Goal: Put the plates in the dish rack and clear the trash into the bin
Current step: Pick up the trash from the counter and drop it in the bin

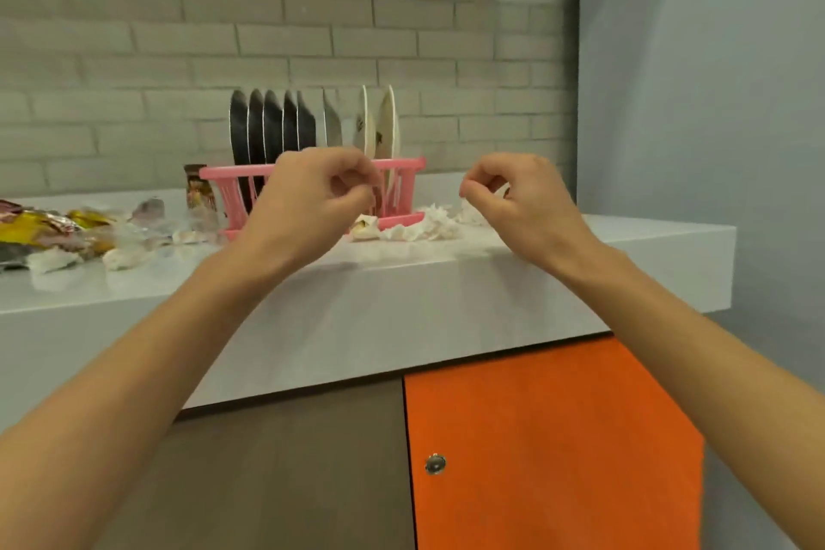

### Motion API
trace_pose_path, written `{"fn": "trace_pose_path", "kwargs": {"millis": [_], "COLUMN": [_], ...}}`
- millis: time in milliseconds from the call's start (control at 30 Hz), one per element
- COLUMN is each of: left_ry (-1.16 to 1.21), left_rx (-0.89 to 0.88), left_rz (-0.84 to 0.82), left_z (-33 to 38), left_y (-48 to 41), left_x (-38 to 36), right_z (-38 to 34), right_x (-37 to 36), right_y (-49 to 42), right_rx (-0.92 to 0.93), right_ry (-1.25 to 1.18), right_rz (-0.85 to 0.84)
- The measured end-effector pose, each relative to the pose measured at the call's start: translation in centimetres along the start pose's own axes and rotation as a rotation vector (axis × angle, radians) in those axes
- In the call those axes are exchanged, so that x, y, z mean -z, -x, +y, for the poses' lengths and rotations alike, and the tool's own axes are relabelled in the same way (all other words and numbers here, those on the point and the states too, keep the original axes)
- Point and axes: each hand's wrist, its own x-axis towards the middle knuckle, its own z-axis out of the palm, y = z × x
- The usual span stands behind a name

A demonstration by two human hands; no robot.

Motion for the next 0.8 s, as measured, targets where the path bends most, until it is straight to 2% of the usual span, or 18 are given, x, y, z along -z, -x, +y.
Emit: {"fn": "trace_pose_path", "kwargs": {"millis": [100, 167, 267, 333, 500, 800], "left_ry": [-0.112, -0.186, -0.283, -0.31, -0.317, -0.152], "left_rx": [0.124, 0.196, 0.319, 0.372, 0.371, 0.374], "left_rz": [-0.196, -0.346, -0.546, -0.617, -0.506, -0.34], "left_z": [-2.7, -4.6, -6.7, -7.5, -8.6, -7.4], "left_y": [-3.6, -5.3, -6.4, -6.5, -6.2, -5.7], "left_x": [-2.7, -4.7, -6.9, -7.5, -7.0, -6.4], "right_z": [2.7, 4.1, 5.2, 5.4, 5.2, 6.0], "right_x": [-0.5, -1.3, -3.3, -4.7, -6.6, -6.0], "right_y": [-2.1, -3.0, -4.3, -5.0, -5.9, -5.4], "right_rx": [-0.175, -0.24, -0.262, -0.228, -0.171, -0.109], "right_ry": [-0.062, -0.056, 0.051, 0.107, 0.287, 0.256], "right_rz": [-0.04, -0.124, -0.32, -0.426, -0.704, -0.539]}}
